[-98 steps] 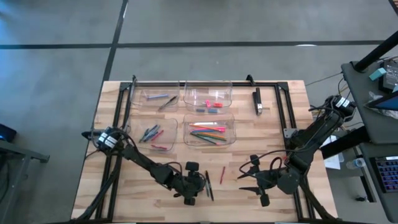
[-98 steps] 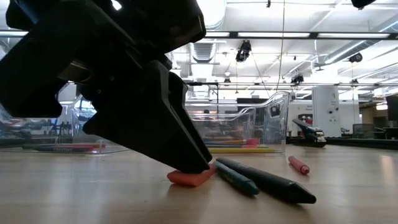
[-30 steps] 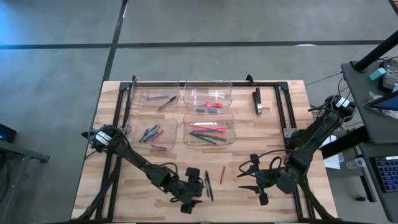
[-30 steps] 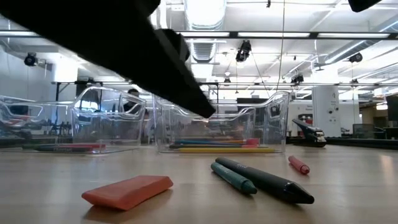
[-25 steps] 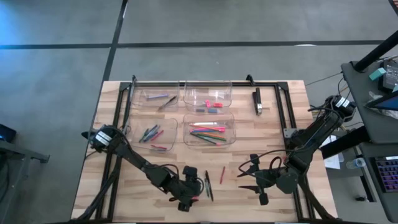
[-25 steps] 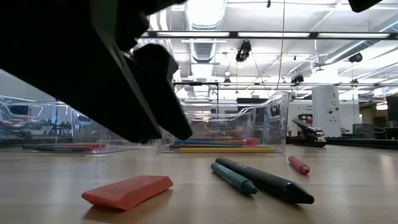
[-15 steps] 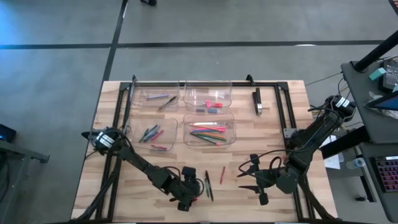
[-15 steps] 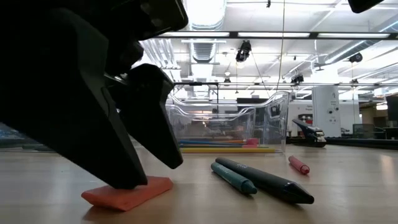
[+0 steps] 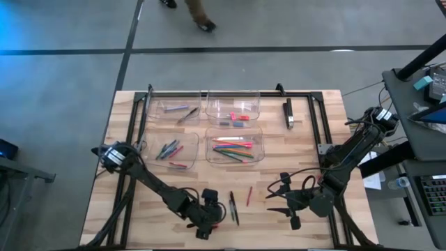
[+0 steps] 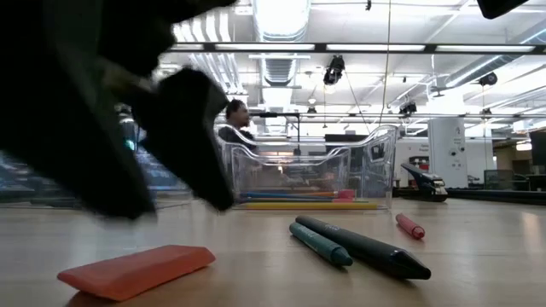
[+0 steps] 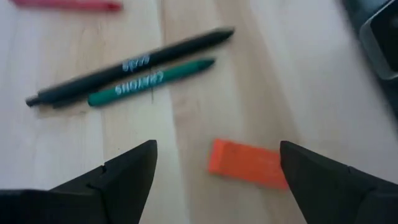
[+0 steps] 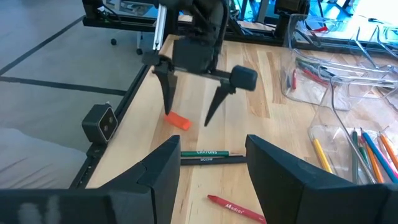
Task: Sort crayons/erasers/pens/pencils in bins
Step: Put the orange eraser into the top right transparent bin
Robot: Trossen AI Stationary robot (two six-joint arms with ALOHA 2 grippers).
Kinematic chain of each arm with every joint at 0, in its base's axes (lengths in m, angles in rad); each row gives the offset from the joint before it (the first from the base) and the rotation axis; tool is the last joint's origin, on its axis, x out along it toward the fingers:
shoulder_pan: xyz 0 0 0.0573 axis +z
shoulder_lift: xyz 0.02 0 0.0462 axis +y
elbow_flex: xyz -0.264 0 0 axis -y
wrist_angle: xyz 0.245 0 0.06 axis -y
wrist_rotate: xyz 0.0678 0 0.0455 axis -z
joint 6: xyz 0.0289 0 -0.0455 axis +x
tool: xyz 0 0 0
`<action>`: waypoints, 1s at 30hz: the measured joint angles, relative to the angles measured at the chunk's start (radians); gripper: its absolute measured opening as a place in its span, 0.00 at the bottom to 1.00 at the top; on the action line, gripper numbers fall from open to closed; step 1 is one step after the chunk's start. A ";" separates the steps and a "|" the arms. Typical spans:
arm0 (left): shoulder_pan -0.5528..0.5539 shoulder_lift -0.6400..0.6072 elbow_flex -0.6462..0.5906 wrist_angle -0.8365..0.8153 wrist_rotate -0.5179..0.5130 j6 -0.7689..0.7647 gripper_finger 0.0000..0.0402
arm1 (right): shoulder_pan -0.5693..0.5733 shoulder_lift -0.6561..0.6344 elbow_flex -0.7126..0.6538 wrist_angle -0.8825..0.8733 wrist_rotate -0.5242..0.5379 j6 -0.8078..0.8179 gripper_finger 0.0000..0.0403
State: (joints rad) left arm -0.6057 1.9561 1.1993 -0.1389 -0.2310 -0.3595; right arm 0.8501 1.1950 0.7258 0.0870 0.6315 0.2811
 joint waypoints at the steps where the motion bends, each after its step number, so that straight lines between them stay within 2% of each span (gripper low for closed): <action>1: 0.000 -0.008 0.001 0.005 0.000 0.000 0.80 | 0.000 0.000 0.000 0.000 0.000 0.000 0.42; 12: -0.027 0.010 0.002 0.024 -0.004 -0.001 0.80 | 0.000 0.000 0.000 0.000 0.000 0.010 0.42; 26: -0.032 0.051 -0.017 0.043 -0.063 -0.004 0.80 | 0.000 0.000 -0.001 0.000 0.000 0.009 0.42; 30: -0.034 0.051 -0.028 0.043 -0.068 -0.006 0.76 | 0.000 0.000 -0.002 0.000 0.000 0.011 0.42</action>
State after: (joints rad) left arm -0.6392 2.0068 1.1709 -0.0956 -0.2993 -0.3653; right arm 0.8501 1.1950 0.7235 0.0872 0.6315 0.2921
